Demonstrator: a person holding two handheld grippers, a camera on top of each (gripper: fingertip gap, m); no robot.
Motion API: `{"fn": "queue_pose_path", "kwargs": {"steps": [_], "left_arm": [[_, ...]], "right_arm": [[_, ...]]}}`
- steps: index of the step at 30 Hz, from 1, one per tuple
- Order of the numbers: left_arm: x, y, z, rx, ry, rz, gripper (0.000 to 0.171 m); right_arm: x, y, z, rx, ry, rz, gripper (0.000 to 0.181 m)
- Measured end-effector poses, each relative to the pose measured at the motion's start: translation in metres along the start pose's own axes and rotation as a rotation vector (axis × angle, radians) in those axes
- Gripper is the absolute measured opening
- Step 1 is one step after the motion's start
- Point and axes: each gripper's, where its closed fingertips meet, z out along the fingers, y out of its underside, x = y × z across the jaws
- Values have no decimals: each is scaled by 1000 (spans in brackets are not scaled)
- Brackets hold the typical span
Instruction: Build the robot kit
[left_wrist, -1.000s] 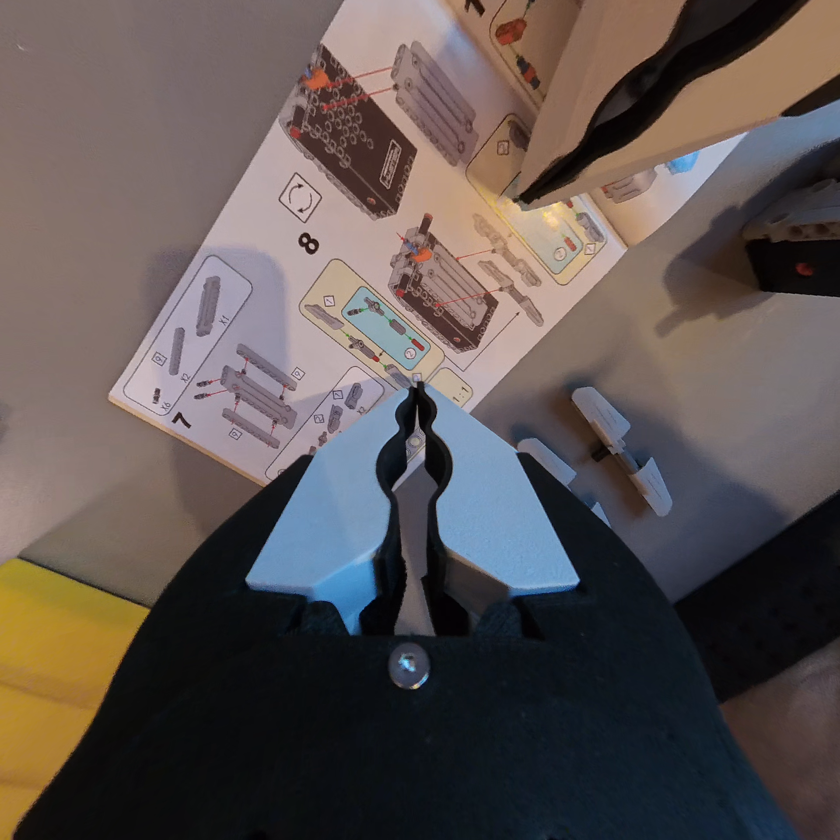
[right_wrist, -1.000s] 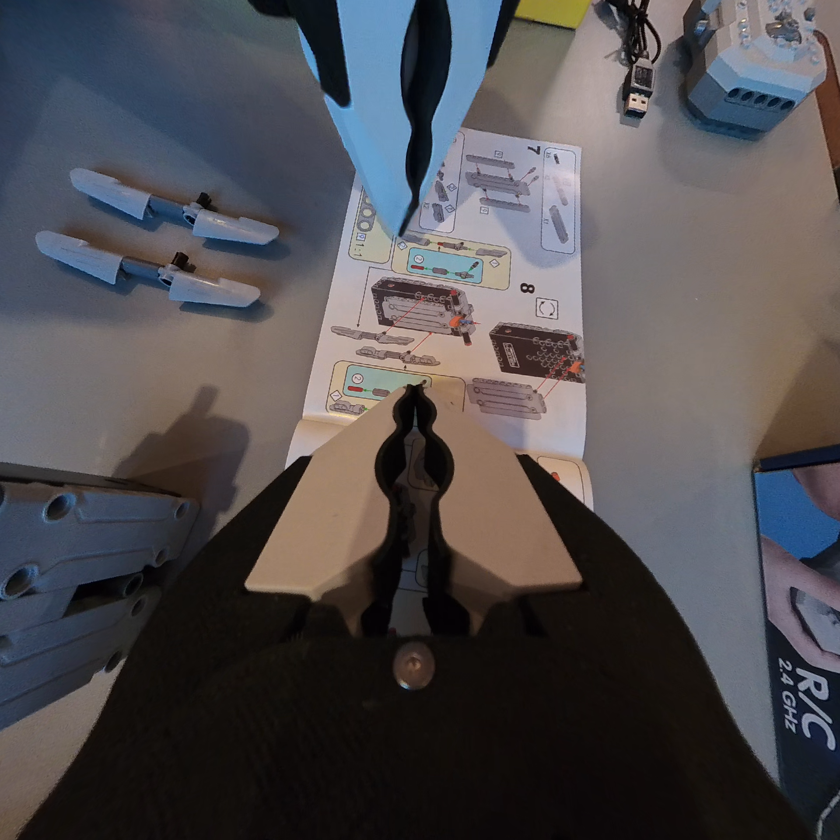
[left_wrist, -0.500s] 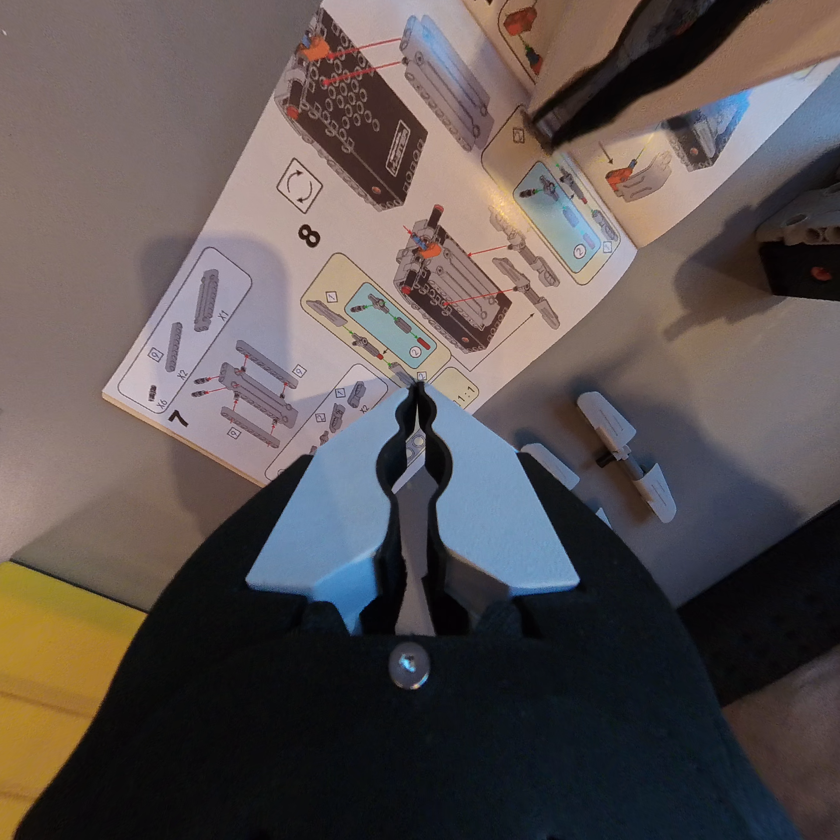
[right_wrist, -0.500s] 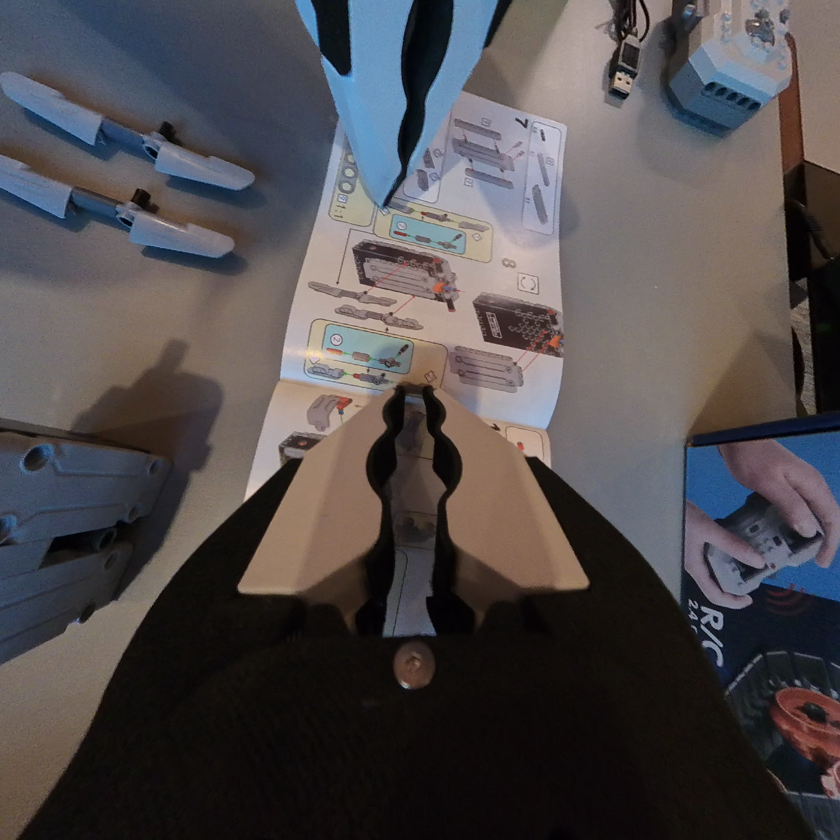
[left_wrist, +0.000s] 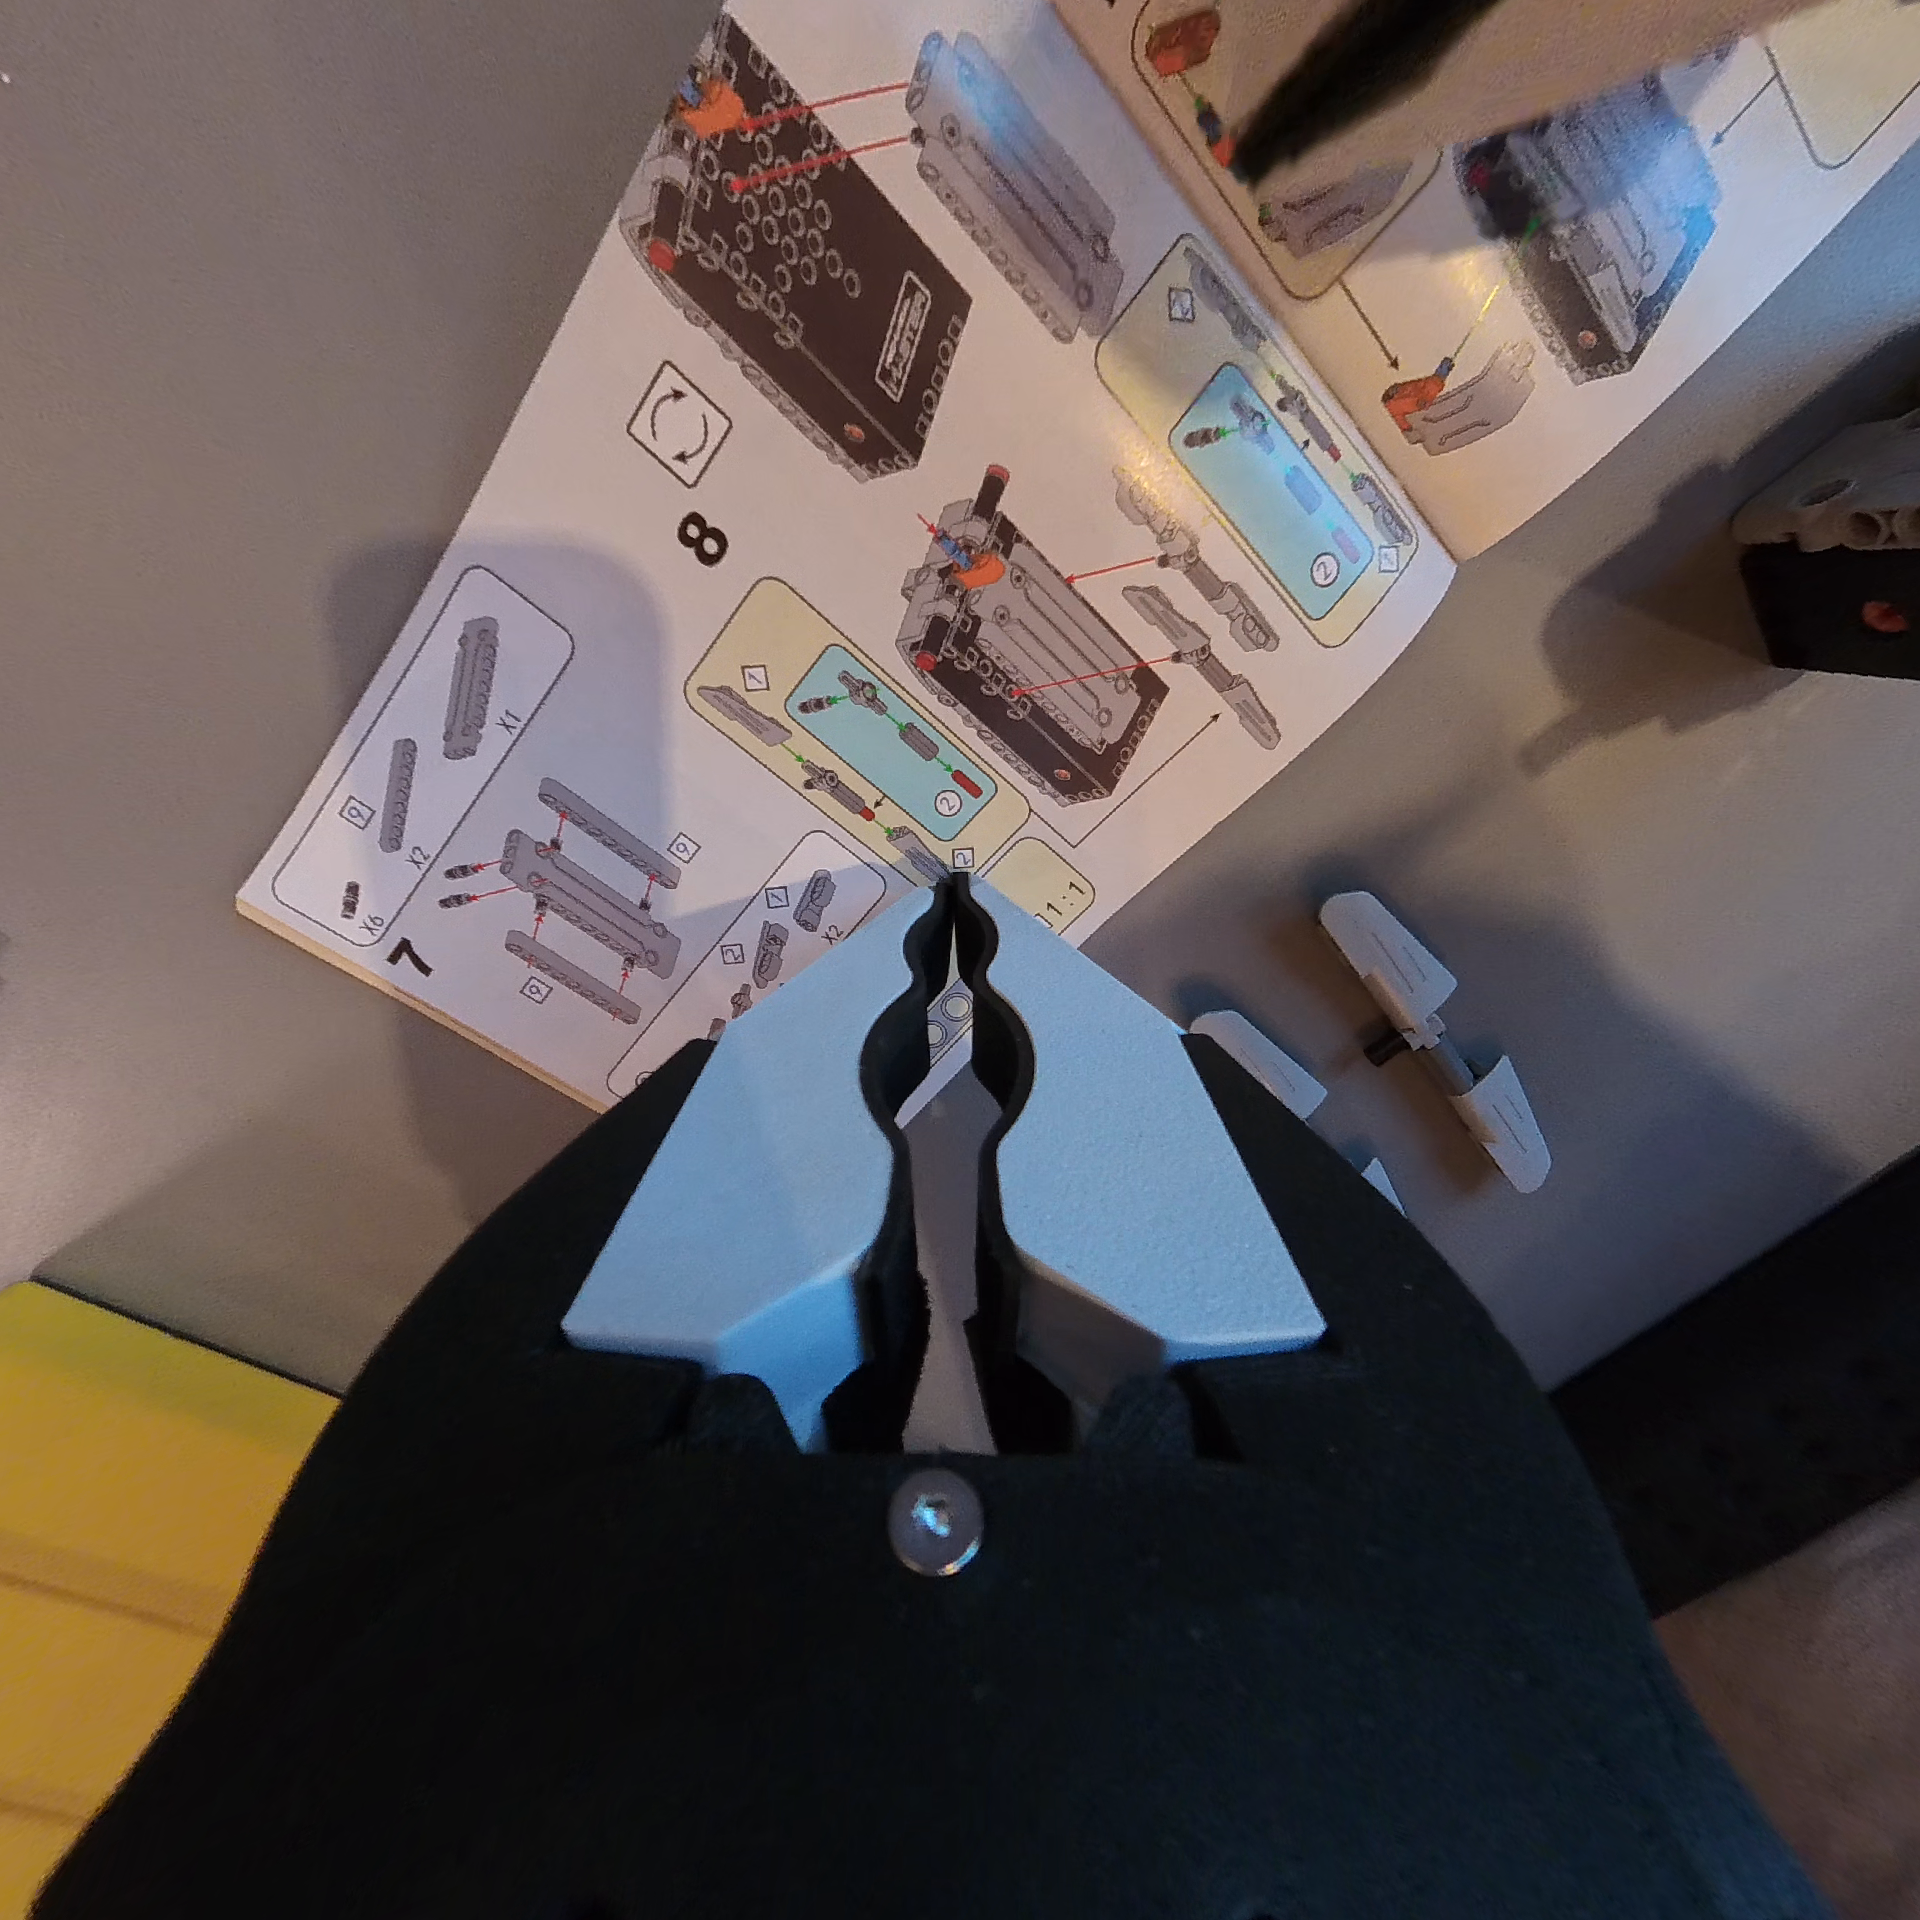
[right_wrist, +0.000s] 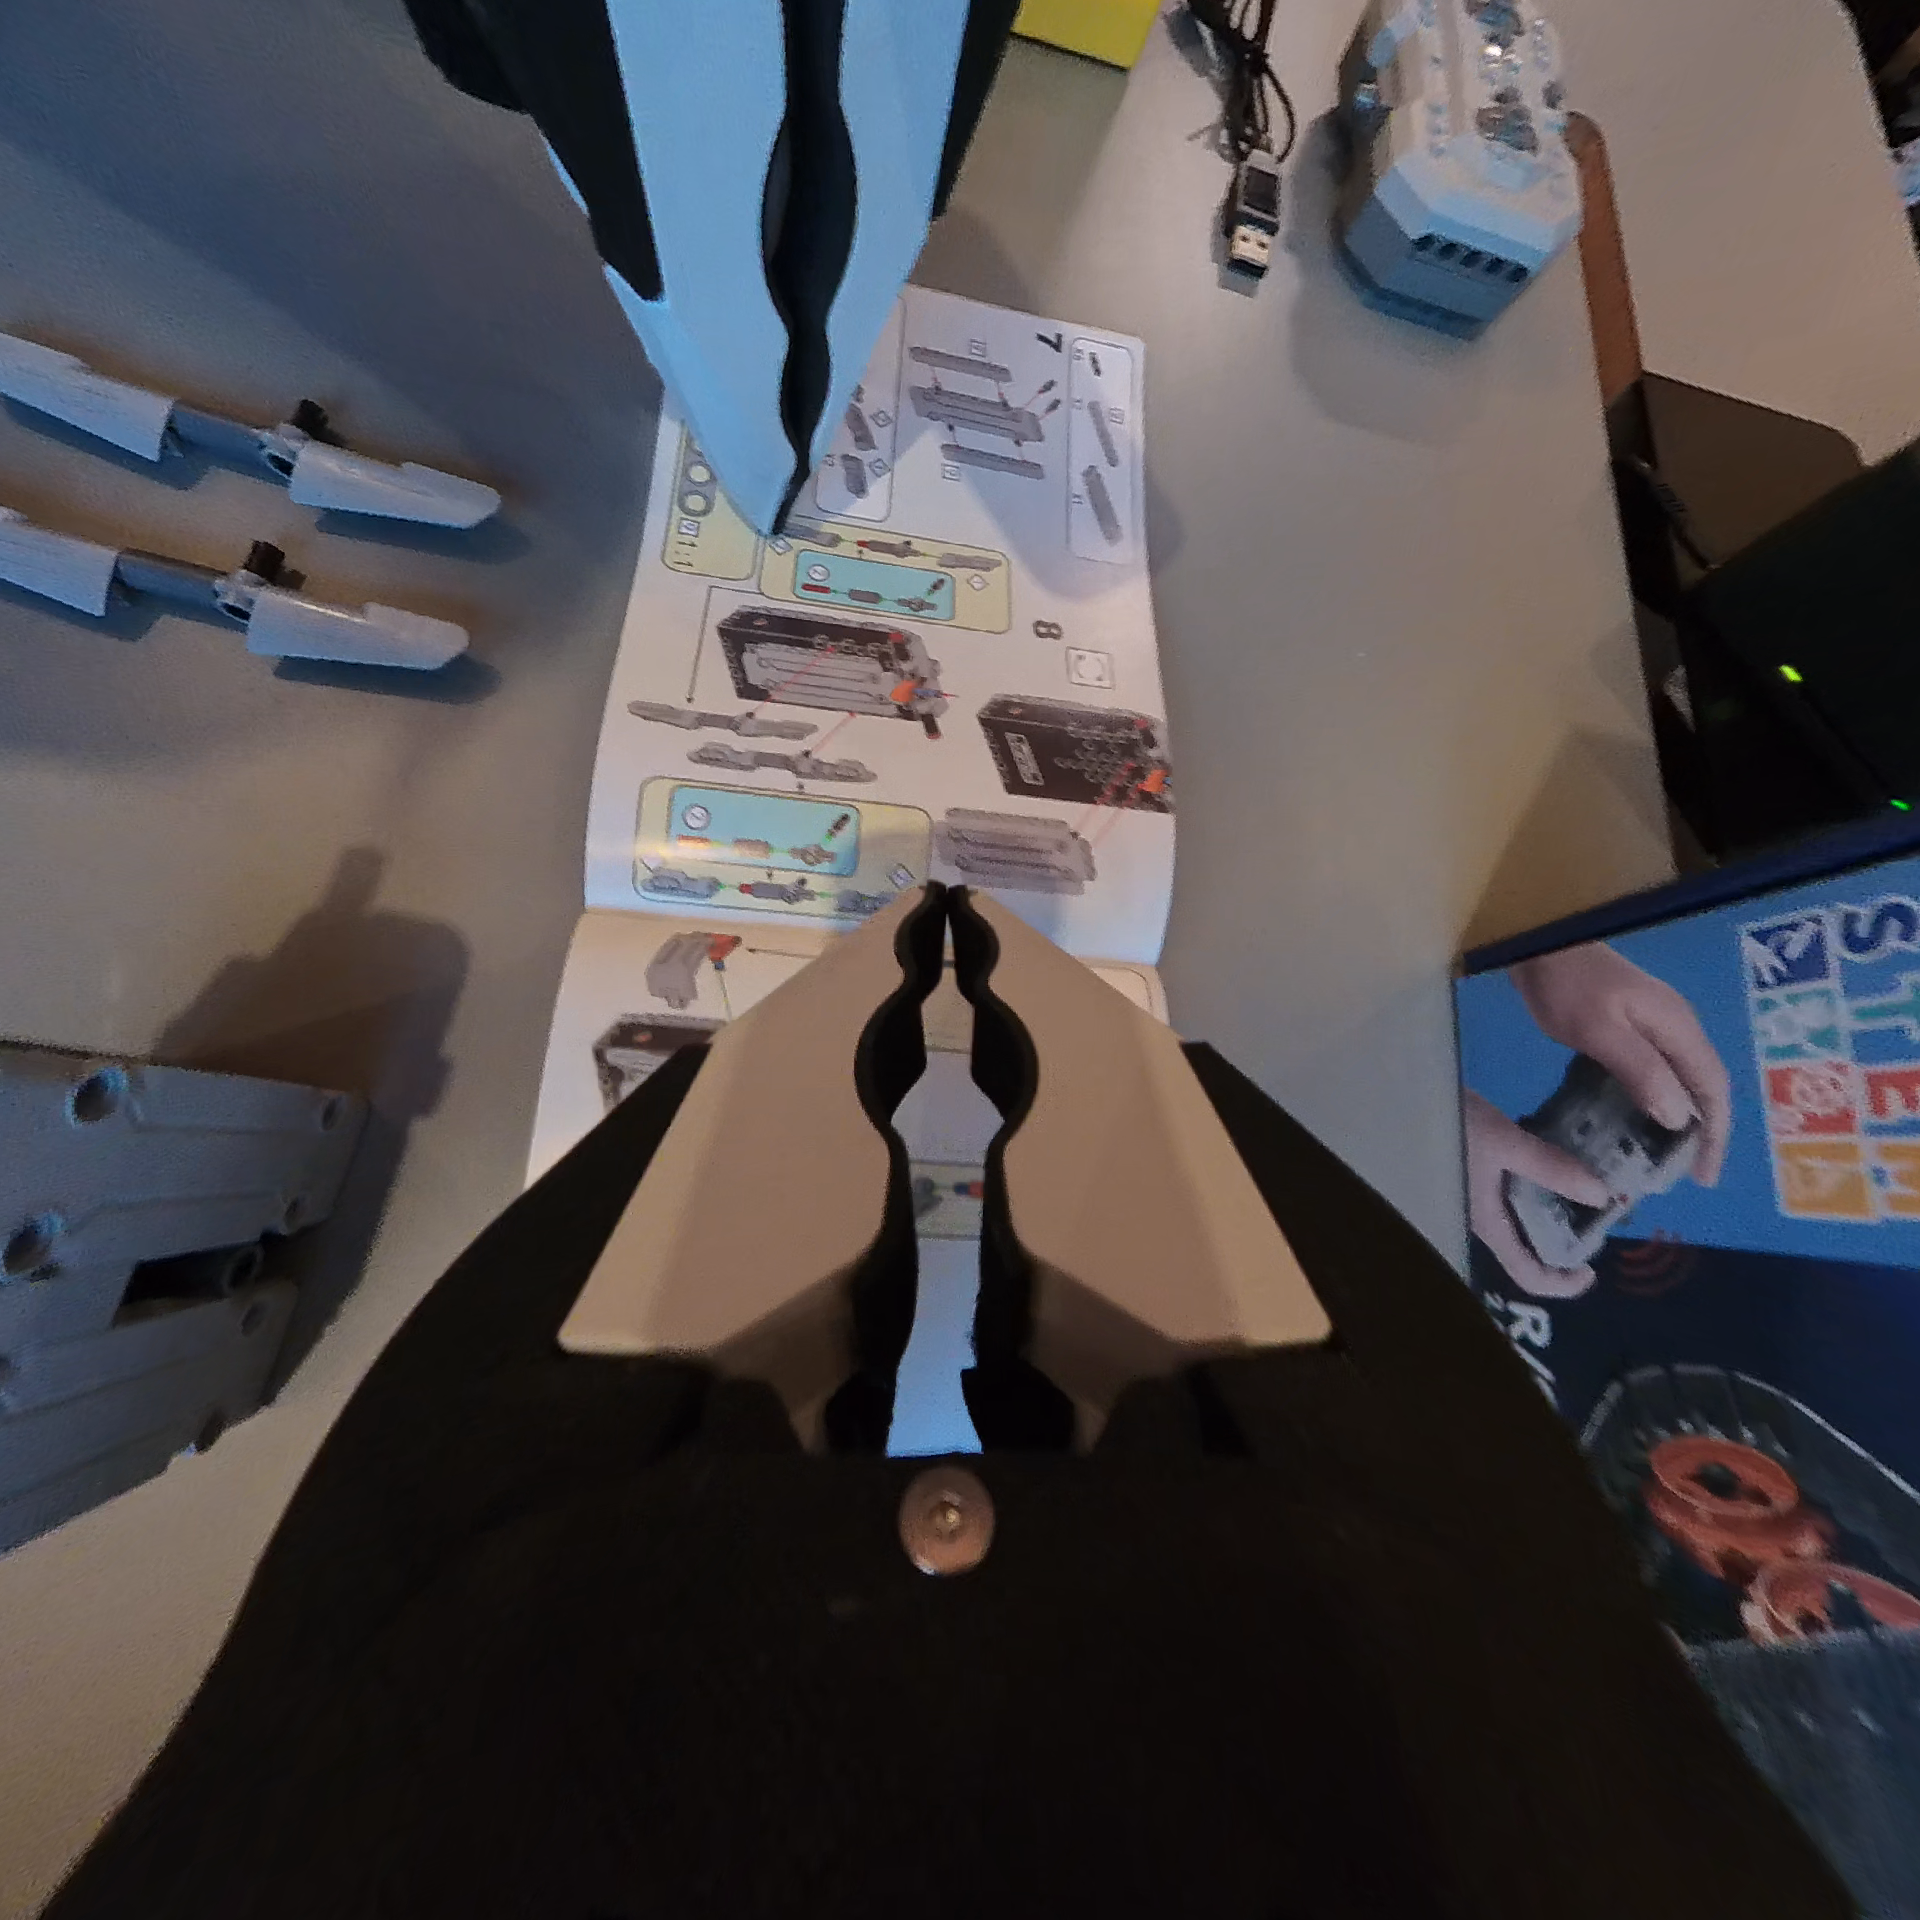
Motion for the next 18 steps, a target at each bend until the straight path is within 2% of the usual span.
{"fn": "queue_pose_path", "kwargs": {"steps": [6, 18], "left_arm": [[0, 1, 0, -2, 2, 1, 0], [-2, 8, -3, -32, -16, 6, 0]], "right_arm": [[-14, -8, 15, 28, -54, 20, 6], [-18, 1, 24, 8, -54, -3, 5]]}}
